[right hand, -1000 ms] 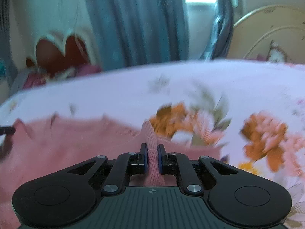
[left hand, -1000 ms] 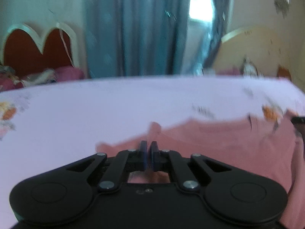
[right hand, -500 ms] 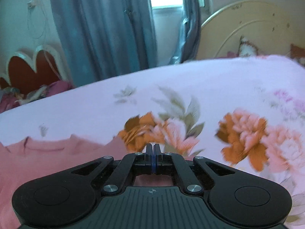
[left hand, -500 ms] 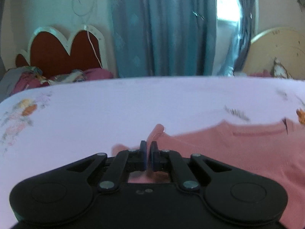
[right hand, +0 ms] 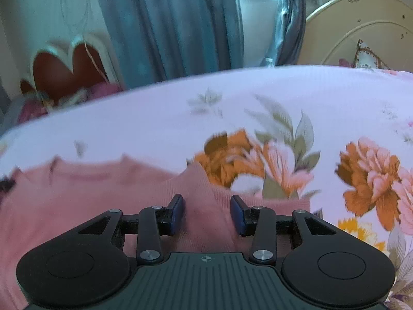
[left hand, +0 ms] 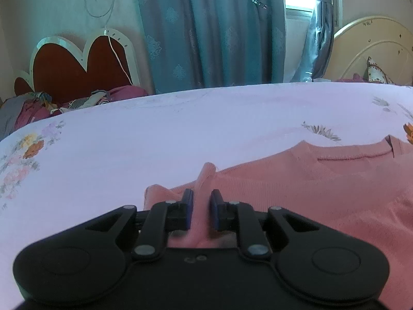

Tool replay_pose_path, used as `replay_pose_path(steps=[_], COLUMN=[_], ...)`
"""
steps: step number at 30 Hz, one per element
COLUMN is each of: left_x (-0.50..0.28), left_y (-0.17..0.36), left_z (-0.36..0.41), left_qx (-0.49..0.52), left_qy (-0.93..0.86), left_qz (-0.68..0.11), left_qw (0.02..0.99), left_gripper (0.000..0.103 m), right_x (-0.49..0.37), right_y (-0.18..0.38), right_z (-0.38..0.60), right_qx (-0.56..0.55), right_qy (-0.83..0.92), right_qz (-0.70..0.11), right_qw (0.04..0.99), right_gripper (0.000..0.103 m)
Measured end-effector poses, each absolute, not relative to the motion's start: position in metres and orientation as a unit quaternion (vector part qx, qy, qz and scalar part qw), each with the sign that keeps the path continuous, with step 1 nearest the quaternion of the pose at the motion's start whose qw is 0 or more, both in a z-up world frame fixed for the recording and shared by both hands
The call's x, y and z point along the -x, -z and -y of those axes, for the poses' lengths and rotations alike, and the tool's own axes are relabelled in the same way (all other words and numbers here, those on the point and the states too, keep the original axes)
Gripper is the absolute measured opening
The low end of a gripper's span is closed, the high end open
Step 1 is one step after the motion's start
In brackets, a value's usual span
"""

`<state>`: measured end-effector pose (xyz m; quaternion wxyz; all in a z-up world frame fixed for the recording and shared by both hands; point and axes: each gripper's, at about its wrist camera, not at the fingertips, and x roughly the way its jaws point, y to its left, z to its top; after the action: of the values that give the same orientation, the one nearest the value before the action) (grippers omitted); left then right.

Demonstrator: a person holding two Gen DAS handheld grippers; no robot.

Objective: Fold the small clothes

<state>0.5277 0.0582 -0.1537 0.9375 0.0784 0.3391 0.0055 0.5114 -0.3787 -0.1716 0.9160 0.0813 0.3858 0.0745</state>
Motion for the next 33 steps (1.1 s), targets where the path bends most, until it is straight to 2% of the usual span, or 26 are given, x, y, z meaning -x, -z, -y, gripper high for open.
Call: replay_pose_path(steps=[2, 5, 12, 17, 23, 26, 28, 33], left_x=[-0.527, -0.527, -0.494, -0.454, -0.429, -0.426, -0.424, -0.421], left_y=[0.155, 0.159, 0.133, 0.120, 0.129, 0.133, 0.135, 0.147], left_z=[-0.057, -0.055, -0.065, -0.054, -0.021, -0.015, -0.012, -0.003], left_qx=[-0.088, -0.109, -0.091, -0.072, -0.072, -0.059, -0.057, -0.072], left_qy=[-0.008, -0.017, -0.011, 0.022, 0.065, 0.074, 0.077, 0.075], left_qz=[-0.337, -0.333, -0.308, -0.297, -0.311, -0.321, -0.322, -0.327], left_qw=[0.937, 0.937, 0.947, 0.952, 0.945, 0.942, 0.942, 0.939], left_gripper=[0.020, 0.025, 0.025, 0.024, 0.027, 0.027, 0.027, 0.028], right_x=[-0.508, -0.507, -0.484, -0.447, -0.428, -0.434, -0.433, -0.421], right_y=[0.172, 0.180, 0.157, 0.140, 0.135, 0.132, 0.126, 0.134], right_z=[0.374, 0.364, 0.373, 0.349, 0.309, 0.327, 0.331, 0.292], right_qx=[-0.072, -0.006, -0.084, -0.091, -0.040, -0.063, -0.089, -0.059], right_qy=[-0.083, -0.041, -0.029, -0.070, -0.061, -0.021, -0.051, -0.107], right_qz=[-0.383, -0.372, -0.356, -0.354, -0.339, -0.342, -0.341, -0.359], right_qw=[0.917, 0.927, 0.930, 0.928, 0.938, 0.937, 0.934, 0.926], right_gripper=[0.012, 0.012, 0.013, 0.014, 0.014, 0.014, 0.014, 0.014])
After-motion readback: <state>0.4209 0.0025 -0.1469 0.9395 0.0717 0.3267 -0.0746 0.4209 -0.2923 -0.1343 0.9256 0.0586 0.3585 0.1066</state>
